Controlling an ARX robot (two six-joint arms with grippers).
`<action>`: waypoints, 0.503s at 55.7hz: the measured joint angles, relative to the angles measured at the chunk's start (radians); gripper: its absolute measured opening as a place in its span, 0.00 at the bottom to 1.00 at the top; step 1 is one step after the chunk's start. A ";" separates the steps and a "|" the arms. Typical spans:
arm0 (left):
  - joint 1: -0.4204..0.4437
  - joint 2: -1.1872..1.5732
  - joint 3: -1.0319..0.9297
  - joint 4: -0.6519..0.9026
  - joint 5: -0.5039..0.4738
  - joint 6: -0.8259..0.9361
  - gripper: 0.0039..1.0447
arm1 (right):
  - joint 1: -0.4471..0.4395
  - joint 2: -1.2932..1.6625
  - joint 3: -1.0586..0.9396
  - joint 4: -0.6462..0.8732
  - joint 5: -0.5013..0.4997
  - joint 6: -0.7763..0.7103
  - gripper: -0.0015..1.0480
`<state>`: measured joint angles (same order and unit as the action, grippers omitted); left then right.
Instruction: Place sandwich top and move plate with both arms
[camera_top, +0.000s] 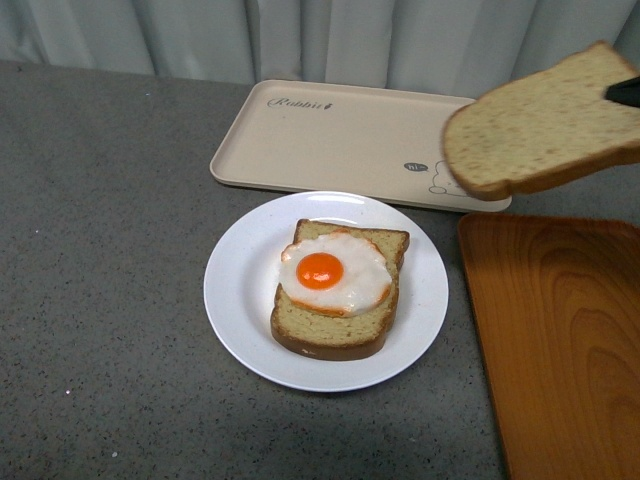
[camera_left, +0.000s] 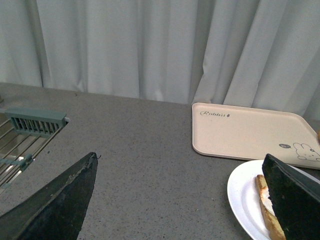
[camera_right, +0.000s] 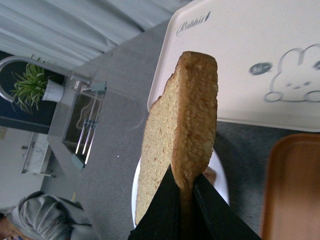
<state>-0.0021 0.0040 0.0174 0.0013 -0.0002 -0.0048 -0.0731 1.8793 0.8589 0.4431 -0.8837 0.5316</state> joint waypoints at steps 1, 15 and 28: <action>0.000 0.000 0.000 0.000 0.000 0.000 0.94 | 0.022 0.018 0.005 0.012 0.005 0.017 0.03; 0.000 0.000 0.000 0.000 0.000 0.000 0.94 | 0.232 0.207 0.070 0.120 0.033 0.165 0.03; 0.000 0.000 0.000 0.000 0.000 0.000 0.94 | 0.294 0.275 0.100 0.085 0.055 0.174 0.03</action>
<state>-0.0021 0.0040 0.0174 0.0010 -0.0002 -0.0048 0.2211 2.1540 0.9585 0.5285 -0.8284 0.7059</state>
